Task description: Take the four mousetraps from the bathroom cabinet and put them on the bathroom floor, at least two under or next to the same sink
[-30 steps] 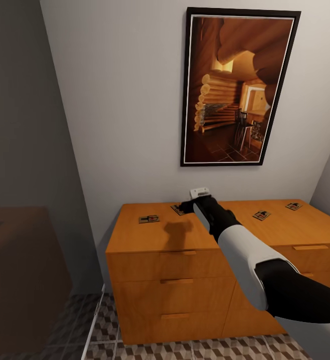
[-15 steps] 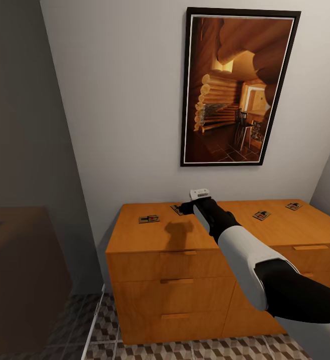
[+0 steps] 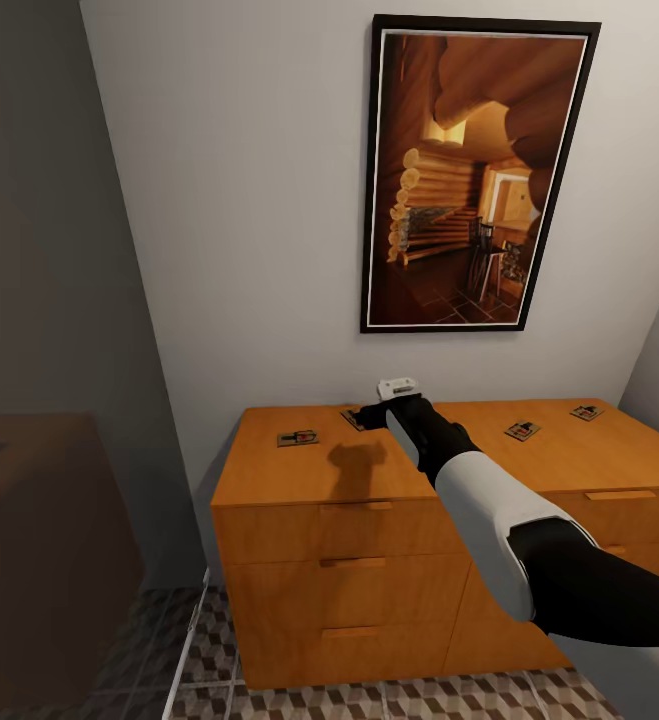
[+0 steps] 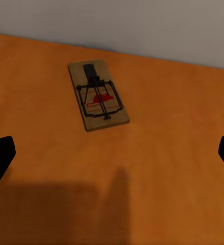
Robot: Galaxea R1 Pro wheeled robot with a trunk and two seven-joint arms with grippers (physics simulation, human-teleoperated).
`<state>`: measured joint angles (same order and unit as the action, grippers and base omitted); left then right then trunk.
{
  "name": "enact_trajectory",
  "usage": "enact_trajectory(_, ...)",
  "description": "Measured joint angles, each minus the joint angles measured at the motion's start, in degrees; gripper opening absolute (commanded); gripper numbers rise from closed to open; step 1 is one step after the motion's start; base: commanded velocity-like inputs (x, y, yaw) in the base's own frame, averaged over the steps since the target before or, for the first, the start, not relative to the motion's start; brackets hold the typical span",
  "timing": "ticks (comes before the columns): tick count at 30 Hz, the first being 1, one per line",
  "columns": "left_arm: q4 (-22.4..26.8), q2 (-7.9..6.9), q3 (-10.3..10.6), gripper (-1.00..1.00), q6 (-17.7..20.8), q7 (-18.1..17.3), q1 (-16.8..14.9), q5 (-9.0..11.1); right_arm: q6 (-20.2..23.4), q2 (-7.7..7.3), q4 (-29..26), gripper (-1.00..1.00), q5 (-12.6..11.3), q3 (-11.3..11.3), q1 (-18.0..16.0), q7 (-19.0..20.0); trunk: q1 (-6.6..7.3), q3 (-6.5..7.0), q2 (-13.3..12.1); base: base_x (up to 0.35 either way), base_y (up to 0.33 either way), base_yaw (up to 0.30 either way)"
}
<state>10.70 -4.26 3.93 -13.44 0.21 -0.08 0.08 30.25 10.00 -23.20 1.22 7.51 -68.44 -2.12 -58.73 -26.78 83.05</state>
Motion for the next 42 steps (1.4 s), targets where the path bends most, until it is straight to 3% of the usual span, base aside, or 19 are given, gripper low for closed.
enact_trajectory(10, 0.00, 0.00, 0.00, 1.00, -0.04, 0.00, 0.00, 0.00, 0.00, 0.00, 0.14, 1.00, -0.02, 0.01, 0.00, 0.48, 0.00, -0.22, 0.00, 0.000, 0.000, 0.000)
enact_trajectory(30, 0.00, 0.15, 0.07, 1.00, 0.05, -0.03, 0.00, 0.00, -1.76, 0.00, 0.16, 1.00, 0.10, 0.02, 0.08, 0.53, 0.00, -1.90, 0.00, 0.000, 0.000, 0.000)
enact_trajectory(42, 0.00, 0.17, 0.08, 1.00, 0.21, -0.07, 0.00, 0.00, -2.07, 0.00, 0.09, 1.00, 0.08, 0.02, 0.09, 0.58, 0.02, -2.15, 0.01, 0.115, 0.000, 0.000)
